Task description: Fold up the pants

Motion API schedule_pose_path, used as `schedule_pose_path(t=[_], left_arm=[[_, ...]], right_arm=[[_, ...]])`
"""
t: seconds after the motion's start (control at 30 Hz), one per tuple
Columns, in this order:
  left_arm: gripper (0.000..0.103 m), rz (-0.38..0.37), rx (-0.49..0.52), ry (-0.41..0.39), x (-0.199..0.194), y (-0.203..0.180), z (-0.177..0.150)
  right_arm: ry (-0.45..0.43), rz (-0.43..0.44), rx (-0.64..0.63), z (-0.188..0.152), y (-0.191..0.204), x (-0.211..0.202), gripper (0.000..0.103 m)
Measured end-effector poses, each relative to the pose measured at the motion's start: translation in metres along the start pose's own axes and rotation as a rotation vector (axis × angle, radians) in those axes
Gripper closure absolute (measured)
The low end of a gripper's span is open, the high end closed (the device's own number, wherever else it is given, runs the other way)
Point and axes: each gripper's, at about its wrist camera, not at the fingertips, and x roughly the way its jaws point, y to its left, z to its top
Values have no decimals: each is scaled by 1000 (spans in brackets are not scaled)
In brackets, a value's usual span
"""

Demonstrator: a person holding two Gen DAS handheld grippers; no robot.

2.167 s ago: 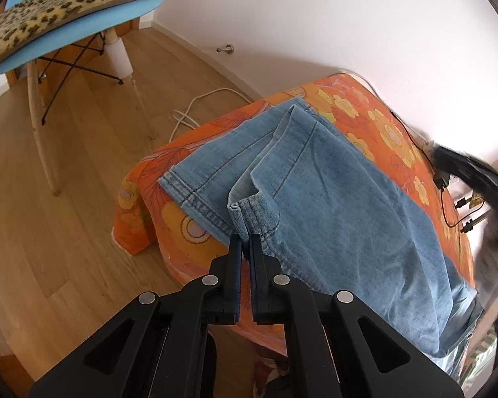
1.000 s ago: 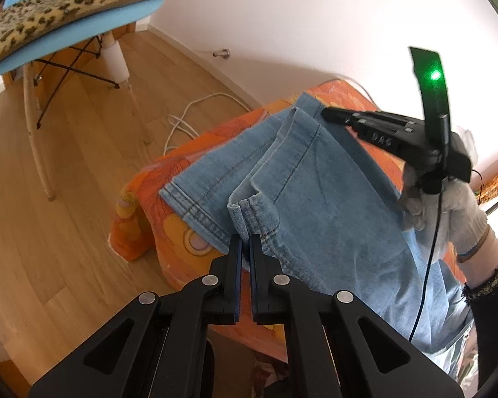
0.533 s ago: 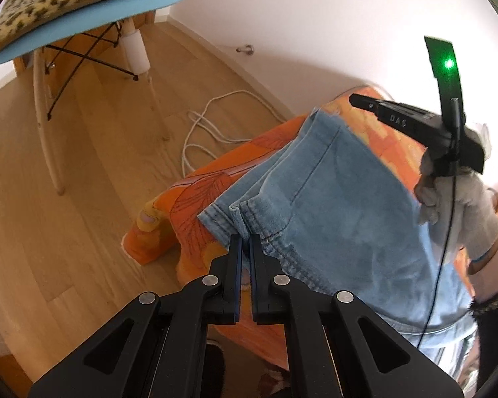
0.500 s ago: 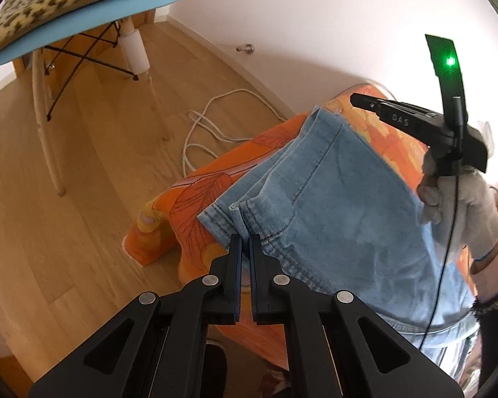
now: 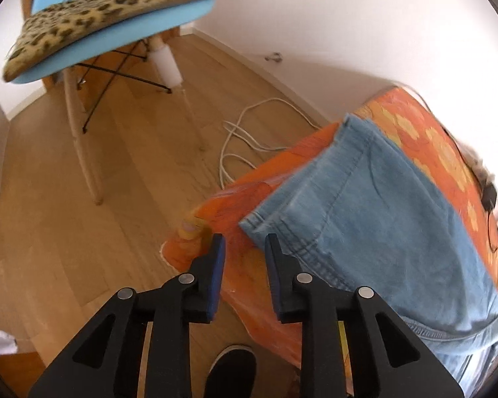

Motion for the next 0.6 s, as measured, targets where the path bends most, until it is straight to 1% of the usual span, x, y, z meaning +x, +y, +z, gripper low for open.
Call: schedule_pose_path(t=[0.07,0.13,0.17,0.27,0.4,0.53,0.6], left_arm=[[80,-5,-16,-28,-10,1,2],[80,-26,-4,-63,-23,-7,5],[80,-45,6,-77,-31,-14,6],[80,-120,46,-94,-45,-38,9],[80,-210,154,-120,-65,-90,3],[80,-328,257,-102,-81,-153,-11],[74,-373,325,-88,-89,-185,-23]], right_arm=[[-9,-23,35,-15,-12,-32,46],[-26,-46,69,-30,-24,-59,40],[-38,-62,91,-39,-30,-74,36],[-45,-84,155,-63,-48,-109,36],[-46,-165,191,-97,-68,-156,36],[-37,-237,250,-135,-101,-205,36],[-26,-289,280,-154,-120,-227,36]])
